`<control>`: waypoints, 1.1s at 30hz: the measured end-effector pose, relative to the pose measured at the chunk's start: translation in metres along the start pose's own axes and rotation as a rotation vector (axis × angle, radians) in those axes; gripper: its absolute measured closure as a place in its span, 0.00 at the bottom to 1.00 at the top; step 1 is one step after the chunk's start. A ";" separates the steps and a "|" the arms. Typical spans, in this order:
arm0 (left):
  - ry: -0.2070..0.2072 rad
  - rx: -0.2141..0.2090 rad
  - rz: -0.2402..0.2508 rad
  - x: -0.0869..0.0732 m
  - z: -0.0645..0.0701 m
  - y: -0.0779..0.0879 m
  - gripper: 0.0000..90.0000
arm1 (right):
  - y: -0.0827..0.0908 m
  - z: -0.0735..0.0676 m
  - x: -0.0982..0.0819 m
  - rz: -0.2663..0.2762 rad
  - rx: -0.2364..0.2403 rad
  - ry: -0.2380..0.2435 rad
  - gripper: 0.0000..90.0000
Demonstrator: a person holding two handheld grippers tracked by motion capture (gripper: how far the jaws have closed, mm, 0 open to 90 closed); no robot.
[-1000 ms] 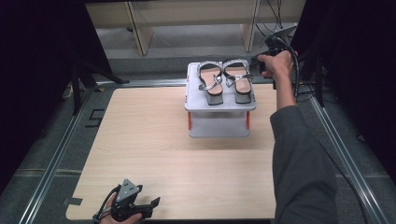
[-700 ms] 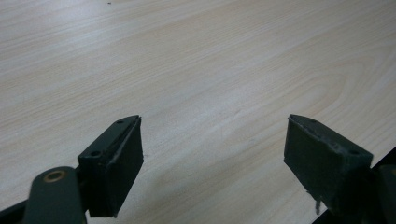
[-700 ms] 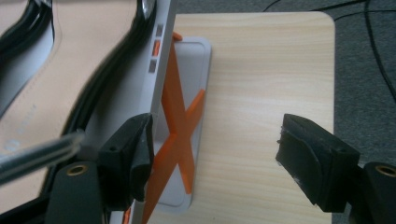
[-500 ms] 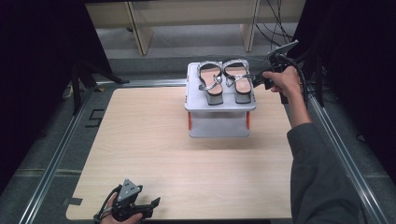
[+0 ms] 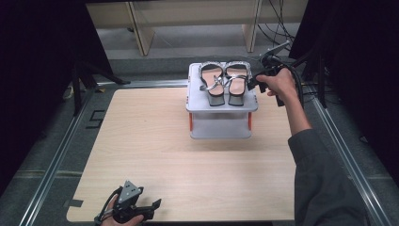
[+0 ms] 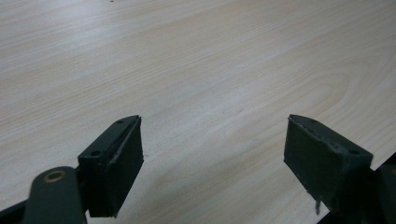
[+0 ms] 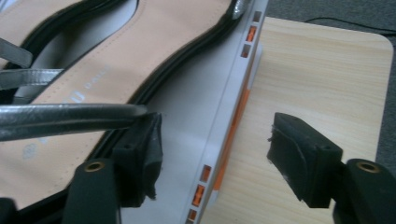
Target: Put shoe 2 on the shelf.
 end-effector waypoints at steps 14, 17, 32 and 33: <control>-0.002 0.006 -0.011 0.000 0.000 -0.001 0.22 | 0.034 0.010 -0.026 0.144 0.049 0.070 0.27; 0.014 0.006 -0.005 0.000 0.000 -0.003 0.22 | 0.039 0.005 -0.037 0.163 0.076 0.101 0.26; -0.007 0.023 -0.021 -0.002 -0.003 -0.004 0.22 | 0.047 -0.023 -0.130 0.234 0.199 0.226 0.22; -0.008 0.030 -0.019 -0.002 -0.004 -0.005 0.22 | 0.045 -0.024 -0.138 0.240 0.203 0.242 0.22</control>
Point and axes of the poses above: each handheld gripper's, and its own axes: y roughly backward along the jaws, x roughly out of its top, z roughly to its right, the point moved 4 cm from there along -y, roughly forward along the jaws, and after that the axes turned 9 degrees about y, right-handed, at the moved point
